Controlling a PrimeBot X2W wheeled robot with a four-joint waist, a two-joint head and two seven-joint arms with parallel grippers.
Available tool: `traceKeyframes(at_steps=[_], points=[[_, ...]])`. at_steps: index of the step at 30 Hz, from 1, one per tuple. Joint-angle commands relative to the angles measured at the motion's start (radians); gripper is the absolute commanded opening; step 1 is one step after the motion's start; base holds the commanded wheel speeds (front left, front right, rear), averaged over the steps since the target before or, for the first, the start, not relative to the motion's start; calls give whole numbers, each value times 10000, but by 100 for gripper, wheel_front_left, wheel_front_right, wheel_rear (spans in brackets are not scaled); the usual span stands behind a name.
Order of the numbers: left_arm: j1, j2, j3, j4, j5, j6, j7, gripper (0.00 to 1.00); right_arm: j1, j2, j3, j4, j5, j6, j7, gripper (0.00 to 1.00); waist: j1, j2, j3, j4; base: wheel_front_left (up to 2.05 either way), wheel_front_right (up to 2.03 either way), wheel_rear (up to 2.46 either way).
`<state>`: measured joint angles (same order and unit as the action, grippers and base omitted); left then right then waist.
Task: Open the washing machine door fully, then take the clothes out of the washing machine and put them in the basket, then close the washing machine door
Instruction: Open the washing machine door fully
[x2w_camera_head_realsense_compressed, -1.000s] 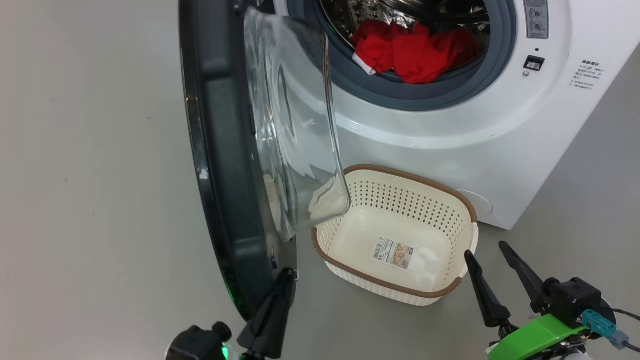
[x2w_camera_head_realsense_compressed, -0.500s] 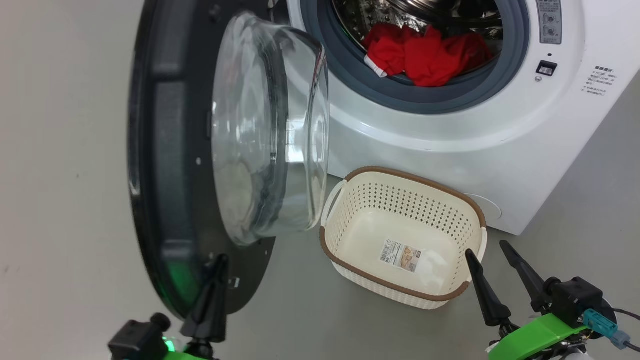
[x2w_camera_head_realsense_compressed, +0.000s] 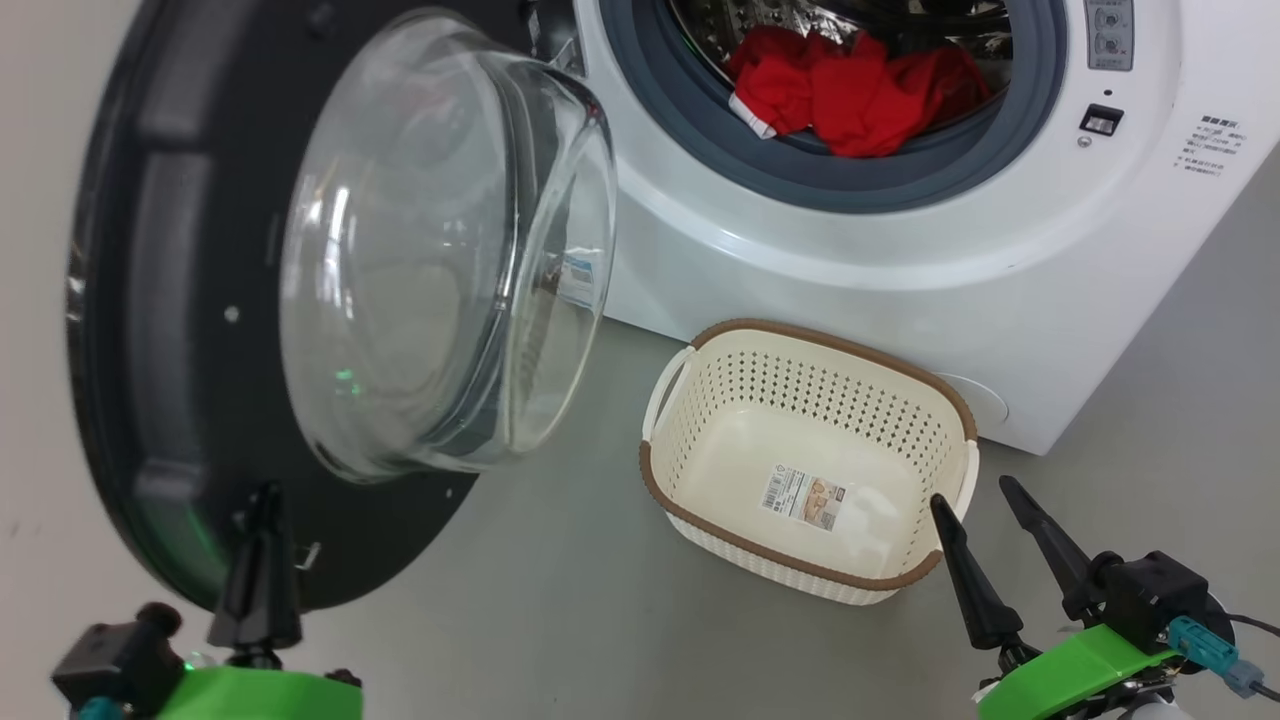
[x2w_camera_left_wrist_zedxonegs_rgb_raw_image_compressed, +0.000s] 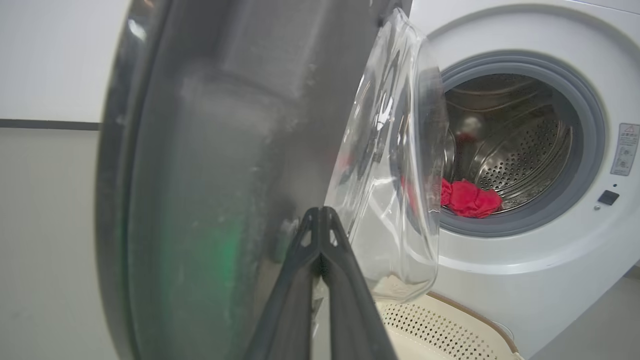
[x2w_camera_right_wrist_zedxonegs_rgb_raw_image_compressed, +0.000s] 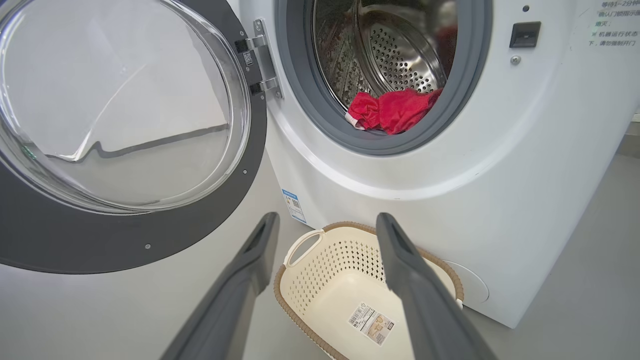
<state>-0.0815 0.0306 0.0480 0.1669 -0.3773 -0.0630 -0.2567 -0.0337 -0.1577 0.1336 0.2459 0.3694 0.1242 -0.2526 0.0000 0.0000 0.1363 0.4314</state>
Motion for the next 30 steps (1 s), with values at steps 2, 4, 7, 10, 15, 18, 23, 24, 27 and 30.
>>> traceKeyframes(at_steps=[2, 4, 7, 10, 15, 18, 23, 24, 27, 30], points=[[-566, 205, 886, 28, 380, -104, -51, 0, -312, -158, 169, -300, -3, 65, -91, 100, 0, 0, 133, -46, 0, 0, 0], [-784, 213, 1245, 280, 594, -196, -51, 0, -316, -178, 145, -317, -19, 65, -91, 100, 0, 0, 186, -63, 0, 0, 0], [-1144, 238, 1745, 633, 836, -319, -51, 0, -352, -196, 124, -324, -48, 65, -91, 100, 0, 0, 300, -93, 0, 0, 0], [-1503, 286, 2155, 953, 1052, -427, -51, 0, -402, -211, 115, -334, -67, 65, -91, 100, 0, 0, 397, -114, 0, 0, 0], [-2048, 441, 2767, 1501, 1303, -548, -51, 0, -518, -269, 97, -334, -77, 65, -91, 100, 0, 0, 564, -183, 0, 0, 0], [-2370, 525, 3116, 1835, 1343, -598, -51, 0, -550, -305, 67, -358, -98, 65, -91, 100, 0, 0, 661, -214, 0, 0, 0], [-2886, 775, 3686, 2353, 1423, -644, -51, 0, -648, -362, 76, -340, -122, 65, -91, 100, 0, 0, 838, -334, 0, 0, 0], [-2992, 833, 3787, 2450, 1436, -650, -51, 0, -679, -374, 80, -341, -128, 65, -91, 100, 0, 0, 895, -366, 0, 0, 0], [-3335, 981, 4044, 2738, 1503, -662, -51, 0, -787, -416, 31, -375, -162, 65, -91, 100, 0, 0, 1102, -421, 0, 0, 0], [-3758, 1147, 4361, 3127, 1562, -670, -51, 0, -908, -482, -34, -393, -197, 65, -91, 100, 0, 0, 1331, -478, 0, 0, 0]])
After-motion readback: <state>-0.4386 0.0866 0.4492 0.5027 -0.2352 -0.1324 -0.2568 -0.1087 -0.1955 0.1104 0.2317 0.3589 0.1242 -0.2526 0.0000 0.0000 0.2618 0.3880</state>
